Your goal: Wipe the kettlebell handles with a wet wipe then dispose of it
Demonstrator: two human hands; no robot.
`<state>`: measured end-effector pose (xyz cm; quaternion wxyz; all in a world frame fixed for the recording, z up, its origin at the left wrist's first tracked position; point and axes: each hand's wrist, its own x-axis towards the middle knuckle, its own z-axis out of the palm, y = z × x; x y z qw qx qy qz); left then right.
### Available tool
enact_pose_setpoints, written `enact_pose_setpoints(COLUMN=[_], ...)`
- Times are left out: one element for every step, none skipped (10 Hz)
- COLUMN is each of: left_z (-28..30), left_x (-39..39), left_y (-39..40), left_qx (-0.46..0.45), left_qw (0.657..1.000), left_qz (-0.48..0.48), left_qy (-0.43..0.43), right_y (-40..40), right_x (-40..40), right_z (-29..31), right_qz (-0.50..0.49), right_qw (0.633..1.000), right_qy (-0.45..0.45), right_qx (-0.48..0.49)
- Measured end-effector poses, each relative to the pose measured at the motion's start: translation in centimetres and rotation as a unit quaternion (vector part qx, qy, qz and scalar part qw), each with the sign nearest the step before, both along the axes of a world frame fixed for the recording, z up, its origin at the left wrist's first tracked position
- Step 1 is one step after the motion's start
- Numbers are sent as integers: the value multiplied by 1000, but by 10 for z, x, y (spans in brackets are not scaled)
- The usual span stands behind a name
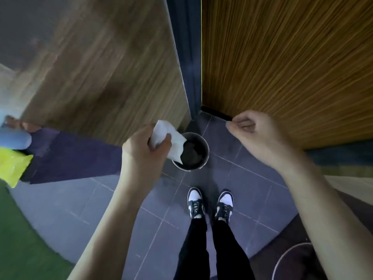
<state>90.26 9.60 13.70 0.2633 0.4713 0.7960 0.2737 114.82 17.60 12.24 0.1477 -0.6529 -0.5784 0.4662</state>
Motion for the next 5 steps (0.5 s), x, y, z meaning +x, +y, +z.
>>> enact_pose_setpoints(left_z=[-54,-118,-197,-277,-356], left_x=[0,1,4,12,13], left_y=[17,39,66,88,94], left_qx=[-19,-29,-55,-99,-198], left_qw=[1000,999,996,987,963], left_qz=[-15,-25,-64,-120,-179], left_qy=[6,10,36,39,39], right_y=[11,20,29,35,39], right_x=[0,5,11,14,17], right_z=[-49,-89,-131,-172,-212], right_qz=[2,7,14,-9,-11], right_qw=[1000,999,998,998,999], right_qy=[2,-9,-22,-29,-30], right_qx=[-28,-41,-55,-52,-43])
